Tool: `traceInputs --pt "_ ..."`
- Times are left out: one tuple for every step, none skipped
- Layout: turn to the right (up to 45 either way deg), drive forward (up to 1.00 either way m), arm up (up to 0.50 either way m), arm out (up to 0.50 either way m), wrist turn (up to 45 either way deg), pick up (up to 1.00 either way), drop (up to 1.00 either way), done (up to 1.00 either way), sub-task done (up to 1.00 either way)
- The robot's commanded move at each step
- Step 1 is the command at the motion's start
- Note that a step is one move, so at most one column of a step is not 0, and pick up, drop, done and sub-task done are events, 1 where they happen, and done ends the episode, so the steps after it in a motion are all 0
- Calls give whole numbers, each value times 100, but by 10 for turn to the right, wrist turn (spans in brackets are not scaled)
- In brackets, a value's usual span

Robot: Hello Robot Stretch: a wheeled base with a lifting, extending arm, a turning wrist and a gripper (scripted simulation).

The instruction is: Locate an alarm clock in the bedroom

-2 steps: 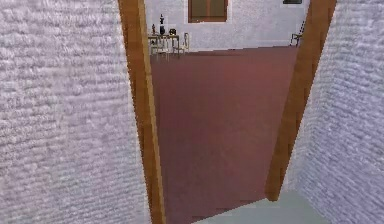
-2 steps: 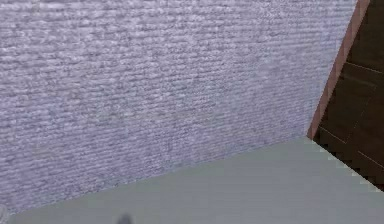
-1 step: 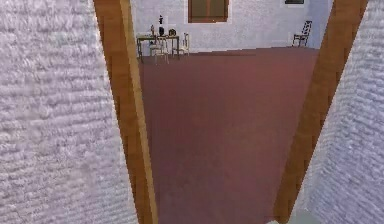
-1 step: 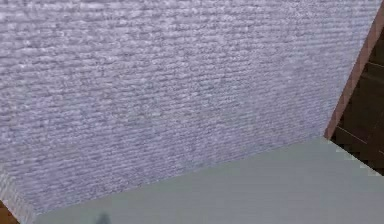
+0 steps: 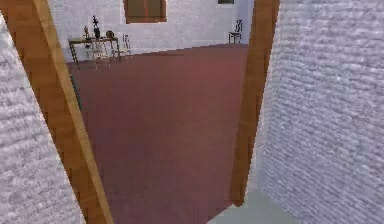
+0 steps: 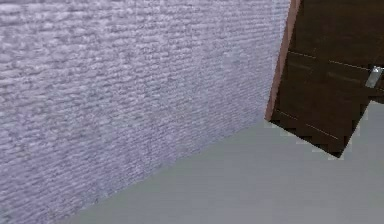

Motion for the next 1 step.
traceInputs --pt "0 75 0 0 0 0 0 0 0"
